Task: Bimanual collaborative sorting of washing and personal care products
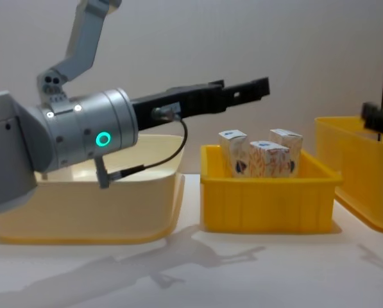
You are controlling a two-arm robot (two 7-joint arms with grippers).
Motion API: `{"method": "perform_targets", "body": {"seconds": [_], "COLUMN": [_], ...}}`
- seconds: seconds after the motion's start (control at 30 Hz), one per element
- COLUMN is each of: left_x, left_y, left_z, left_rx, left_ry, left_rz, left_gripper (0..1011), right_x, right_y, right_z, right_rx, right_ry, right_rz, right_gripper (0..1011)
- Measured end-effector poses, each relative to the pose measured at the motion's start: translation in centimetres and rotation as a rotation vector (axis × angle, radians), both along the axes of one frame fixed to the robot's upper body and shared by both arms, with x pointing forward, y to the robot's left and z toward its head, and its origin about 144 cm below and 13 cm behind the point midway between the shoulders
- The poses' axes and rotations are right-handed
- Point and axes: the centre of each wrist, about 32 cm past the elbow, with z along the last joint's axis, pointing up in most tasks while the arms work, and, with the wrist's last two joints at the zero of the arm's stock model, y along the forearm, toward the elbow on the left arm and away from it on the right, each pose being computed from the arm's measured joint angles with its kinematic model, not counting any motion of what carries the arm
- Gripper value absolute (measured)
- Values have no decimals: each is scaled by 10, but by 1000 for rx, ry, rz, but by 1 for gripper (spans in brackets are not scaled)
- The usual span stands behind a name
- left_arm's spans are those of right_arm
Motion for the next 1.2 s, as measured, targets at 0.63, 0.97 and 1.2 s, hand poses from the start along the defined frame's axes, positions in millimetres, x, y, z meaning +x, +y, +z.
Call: {"method": "perform_targets", "body": {"seconds": [0.63,0.97,1.2], "left_x": [-37,-59,-73], "left_y": [9,13,15], "left_z": [-16,-23,-27], "left_rx": [128,193,231], "left_ry": [-20,-47,-71], "left_rz": [233,364,446], "left_gripper": [1003,1003,1003], "right_x": [-23,-23,-23], "right_y": [8,8,7], "right_z": [-12,-12,-12], "right_rx": [31,31,30], "right_ry": [96,96,96], "right_rz": [127,127,129], "right_gripper": [1001,1001,1001]}}
